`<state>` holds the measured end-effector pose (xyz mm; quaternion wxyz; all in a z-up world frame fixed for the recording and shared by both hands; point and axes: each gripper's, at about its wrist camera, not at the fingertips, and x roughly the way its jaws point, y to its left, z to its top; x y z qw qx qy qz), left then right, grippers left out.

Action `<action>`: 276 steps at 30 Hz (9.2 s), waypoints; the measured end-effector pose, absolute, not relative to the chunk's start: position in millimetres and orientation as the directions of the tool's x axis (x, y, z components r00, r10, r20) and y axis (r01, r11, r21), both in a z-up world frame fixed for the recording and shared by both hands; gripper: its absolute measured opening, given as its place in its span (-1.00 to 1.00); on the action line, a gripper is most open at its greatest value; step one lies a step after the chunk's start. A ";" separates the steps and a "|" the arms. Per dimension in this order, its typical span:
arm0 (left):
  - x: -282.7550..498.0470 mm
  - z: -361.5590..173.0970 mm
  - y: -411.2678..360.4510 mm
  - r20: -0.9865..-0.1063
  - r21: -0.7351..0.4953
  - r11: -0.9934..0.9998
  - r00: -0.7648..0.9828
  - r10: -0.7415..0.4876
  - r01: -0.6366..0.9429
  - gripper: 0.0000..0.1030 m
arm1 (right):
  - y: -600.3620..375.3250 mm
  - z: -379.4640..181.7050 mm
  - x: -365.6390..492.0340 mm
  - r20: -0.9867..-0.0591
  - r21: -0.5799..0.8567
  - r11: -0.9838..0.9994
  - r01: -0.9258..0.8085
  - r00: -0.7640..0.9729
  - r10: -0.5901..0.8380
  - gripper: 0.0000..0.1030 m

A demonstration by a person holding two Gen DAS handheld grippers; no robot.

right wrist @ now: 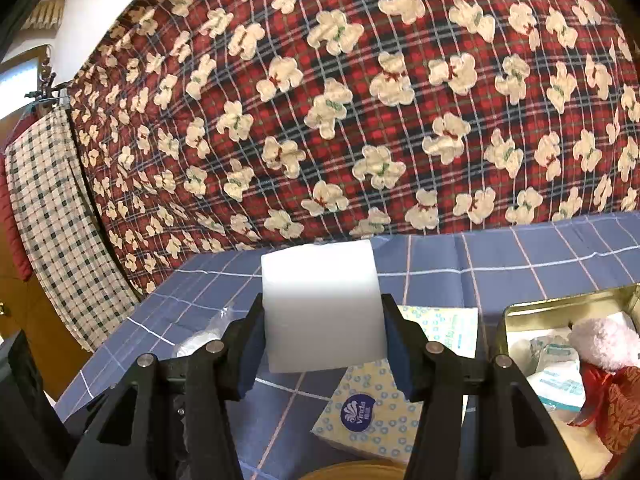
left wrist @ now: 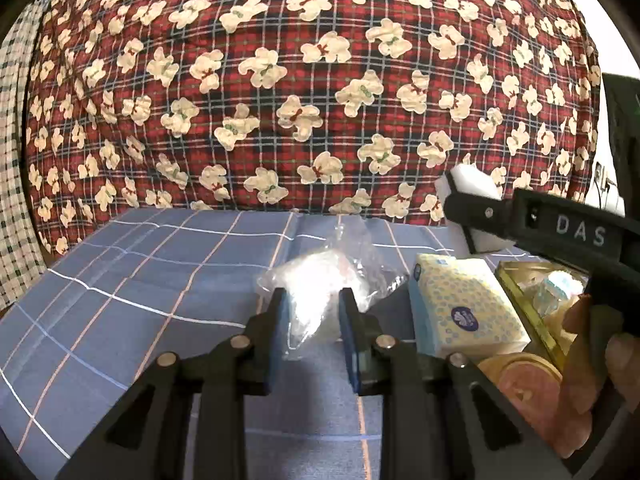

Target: Organize soft objects

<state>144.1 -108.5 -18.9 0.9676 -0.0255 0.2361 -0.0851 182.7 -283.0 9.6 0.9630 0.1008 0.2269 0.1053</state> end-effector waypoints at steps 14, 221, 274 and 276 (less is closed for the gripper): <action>140.1 -16.7 -108.8 -0.424 -0.082 0.984 0.888 -0.176 0.155 -0.54 | -279.9 19.9 160.3 -0.309 0.168 0.978 -0.126 0.935 0.173 0.08; 11.0 13.3 -253.2 -0.388 -0.113 0.858 0.772 -0.503 0.502 0.92 | -430.3 10.7 -36.7 -0.311 0.126 0.982 0.142 0.946 -0.097 0.49; 5.8 16.1 -243.1 -0.356 -0.053 0.896 0.829 -0.430 0.442 0.99 | -428.0 14.5 -43.8 -0.296 0.128 0.981 0.147 0.950 -0.104 0.49; 5.5 15.9 -243.2 -0.360 -0.058 0.891 0.822 -0.440 0.451 0.99 | -427.9 14.5 -43.8 -0.295 0.126 0.981 0.147 0.950 -0.105 0.49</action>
